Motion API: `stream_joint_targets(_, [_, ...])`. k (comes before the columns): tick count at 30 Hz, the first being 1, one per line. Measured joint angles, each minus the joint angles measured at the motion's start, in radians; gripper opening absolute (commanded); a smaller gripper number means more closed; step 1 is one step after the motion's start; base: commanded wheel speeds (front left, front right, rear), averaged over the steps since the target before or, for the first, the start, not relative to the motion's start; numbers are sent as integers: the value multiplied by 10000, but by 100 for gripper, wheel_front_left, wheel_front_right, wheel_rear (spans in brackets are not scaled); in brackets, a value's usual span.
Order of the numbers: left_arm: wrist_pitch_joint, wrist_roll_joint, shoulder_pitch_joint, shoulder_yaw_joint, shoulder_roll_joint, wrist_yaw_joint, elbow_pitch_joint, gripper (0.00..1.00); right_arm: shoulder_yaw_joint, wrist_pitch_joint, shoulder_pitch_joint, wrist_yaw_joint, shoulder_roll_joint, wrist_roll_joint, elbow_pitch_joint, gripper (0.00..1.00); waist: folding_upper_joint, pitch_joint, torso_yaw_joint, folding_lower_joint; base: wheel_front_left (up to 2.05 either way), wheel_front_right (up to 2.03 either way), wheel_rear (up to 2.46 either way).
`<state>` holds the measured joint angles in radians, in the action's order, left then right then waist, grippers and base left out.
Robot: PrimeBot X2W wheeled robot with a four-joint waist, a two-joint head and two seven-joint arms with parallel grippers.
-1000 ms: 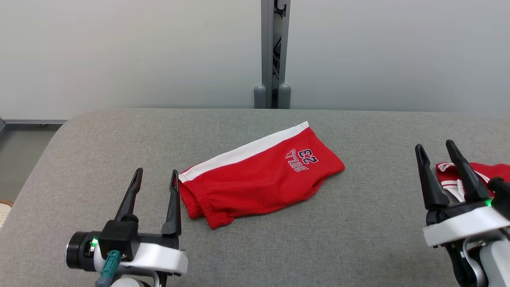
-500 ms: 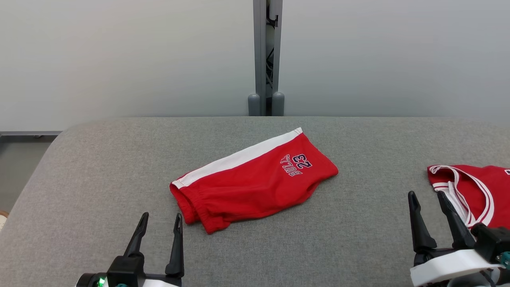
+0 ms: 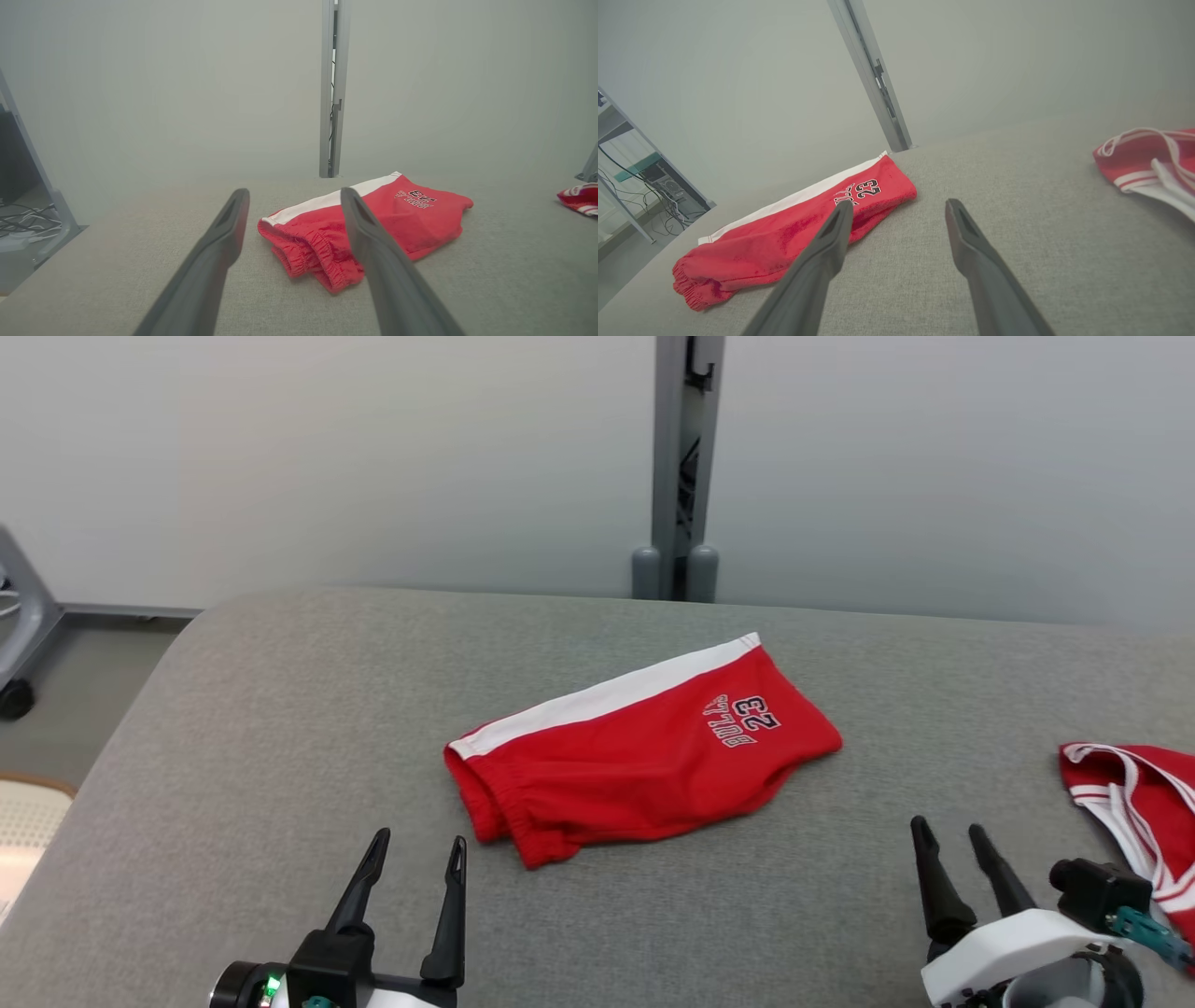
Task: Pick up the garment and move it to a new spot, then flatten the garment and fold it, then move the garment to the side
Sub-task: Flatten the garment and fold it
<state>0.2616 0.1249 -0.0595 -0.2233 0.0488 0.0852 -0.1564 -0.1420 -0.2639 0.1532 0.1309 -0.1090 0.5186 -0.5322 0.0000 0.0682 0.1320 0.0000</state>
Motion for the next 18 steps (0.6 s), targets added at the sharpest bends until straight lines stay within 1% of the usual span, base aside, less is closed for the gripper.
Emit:
stream_joint_targets(3, [0, -35, -4, -127, 2, -8, -13, 100, -337, 326, 489, 0, 23, 1022, -968, 100, 0, -82, 319, 0, 0, 0, 0])
stream_joint_targets(4, [0, -71, -3, -182, 2, -48, -33, 100, -326, 606, 718, 0, 69, 1661, -1218, 100, 0, -114, 433, 0, 0, 0, 0])
stream_joint_targets(5, [0, -107, 0, -228, -2, -61, -52, 100, -382, 953, 912, -2, 96, 2301, -1396, 100, 0, -147, 558, 0, 0, 0, 0])
stream_joint_targets(9, [0, -6, 18, -291, 4, -63, -88, 100, -523, 1816, 1486, -2, -10, 3950, -1923, 100, 0, -314, 1089, 0, 0, 0, 0])
stream_joint_targets(12, [-2, 0, 52, -343, 4, -111, -138, 100, -336, 2063, 1911, -2, -221, 4667, -2594, 100, 0, -463, 1484, 0, 0, 0, 0])
stream_joint_targets(18, [0, 56, 184, -431, 8, -100, -111, 100, -242, 2431, 2960, -2, -418, 5204, -3937, 100, 0, -921, 2072, 0, 0, 0, 0])
